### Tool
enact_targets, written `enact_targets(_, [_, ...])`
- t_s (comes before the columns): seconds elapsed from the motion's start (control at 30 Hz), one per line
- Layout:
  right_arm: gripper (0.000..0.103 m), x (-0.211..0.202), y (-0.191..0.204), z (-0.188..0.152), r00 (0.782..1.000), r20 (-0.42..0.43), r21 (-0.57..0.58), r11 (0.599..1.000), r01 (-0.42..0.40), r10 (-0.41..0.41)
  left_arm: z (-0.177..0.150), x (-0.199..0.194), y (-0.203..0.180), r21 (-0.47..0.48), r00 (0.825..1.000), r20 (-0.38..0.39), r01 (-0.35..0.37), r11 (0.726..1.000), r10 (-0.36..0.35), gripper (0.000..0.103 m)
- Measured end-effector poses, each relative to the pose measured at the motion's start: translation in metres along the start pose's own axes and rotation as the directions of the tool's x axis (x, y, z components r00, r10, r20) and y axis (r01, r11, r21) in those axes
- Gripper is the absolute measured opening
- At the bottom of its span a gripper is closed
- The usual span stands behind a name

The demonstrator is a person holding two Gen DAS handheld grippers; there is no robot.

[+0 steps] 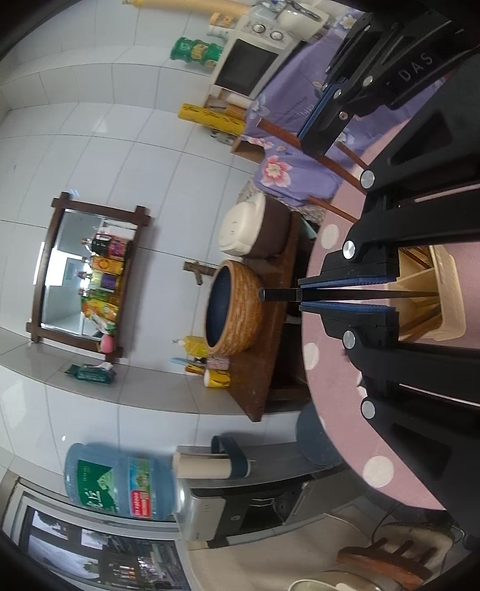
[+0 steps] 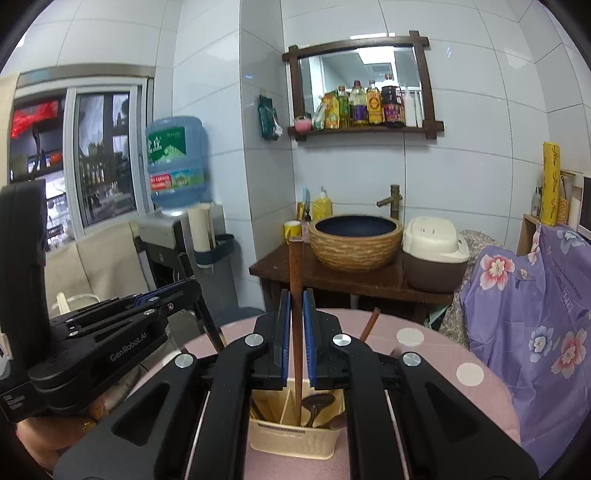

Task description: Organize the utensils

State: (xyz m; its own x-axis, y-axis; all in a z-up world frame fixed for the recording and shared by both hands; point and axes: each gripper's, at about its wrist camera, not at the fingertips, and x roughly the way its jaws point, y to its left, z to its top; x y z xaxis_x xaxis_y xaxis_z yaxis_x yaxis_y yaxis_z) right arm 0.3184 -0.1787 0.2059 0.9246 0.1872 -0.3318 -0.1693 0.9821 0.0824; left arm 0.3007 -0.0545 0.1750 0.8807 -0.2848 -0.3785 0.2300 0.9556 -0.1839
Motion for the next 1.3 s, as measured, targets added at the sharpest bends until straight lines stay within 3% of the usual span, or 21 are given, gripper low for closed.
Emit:
enact_targets(0.3, [0.008, 0.035, -0.001, -0.061, 0.994, -0.106, -0.013, 1.000, 0.023, -0.024, -0.054, 0.028, 0.015, -0.020, 0.995, -0.098, 0.005, 1.000, -0.007, 0.008])
enact_targets(0.53, [0.008, 0.031, 0.004, -0.072, 0.995, -0.092, -0.045, 0.999, 0.029, -0.033, -0.055, 0.018, 0.013, 0.004, 0.997, -0.074, 0.013, 1.000, -0.013, 0.009])
enact_targets(0.6, [0.014, 0.024, 0.007, -0.074, 0.996, -0.078, -0.061, 0.998, 0.029, -0.034, -0.056, 0.009, 0.012, 0.019, 0.998, -0.056, 0.012, 1.000, -0.011, 0.011])
enact_targets(0.63, [0.018, 0.020, 0.007, -0.076, 0.997, -0.071, -0.064, 0.998, 0.029, -0.033, -0.056, 0.003, 0.012, 0.022, 0.999, -0.047, 0.016, 1.000, -0.015, 0.020])
enact_targets(0.7, [0.052, 0.006, 0.006, -0.079, 0.998, -0.045, -0.067, 0.997, 0.039, -0.042, -0.057, -0.012, 0.014, 0.020, 1.000, -0.014, 0.019, 1.000, -0.018, 0.039])
enact_targets(0.77, [0.073, -0.013, 0.004, -0.082, 0.998, -0.007, -0.070, 0.996, 0.058, -0.059, -0.063, -0.034, 0.017, 0.018, 0.999, 0.043, 0.015, 1.000, -0.016, 0.066])
enact_targets(0.9, [0.097, -0.056, 0.001, -0.102, 0.996, 0.033, -0.095, 0.992, 0.084, -0.081, -0.088, -0.074, 0.026, 0.042, 0.992, 0.126, -0.001, 0.999, -0.004, 0.092])
enact_targets(0.93, [0.097, -0.069, 0.000, -0.113, 0.995, 0.037, -0.103, 0.990, 0.096, -0.093, -0.098, -0.083, 0.029, 0.046, 0.990, 0.141, -0.005, 0.999, -0.001, 0.098])
enact_targets(1.07, [0.097, -0.106, 0.002, -0.161, 0.995, 0.018, -0.128, 0.987, 0.097, -0.095, -0.139, -0.112, 0.040, 0.060, 0.989, 0.143, -0.036, 0.998, 0.027, 0.098])
enact_targets(1.3, [0.097, -0.158, 0.019, -0.256, 0.997, 0.001, -0.088, 0.993, 0.075, -0.076, -0.217, -0.149, 0.048, -0.017, 0.994, 0.087, -0.058, 0.998, 0.060, 0.098])
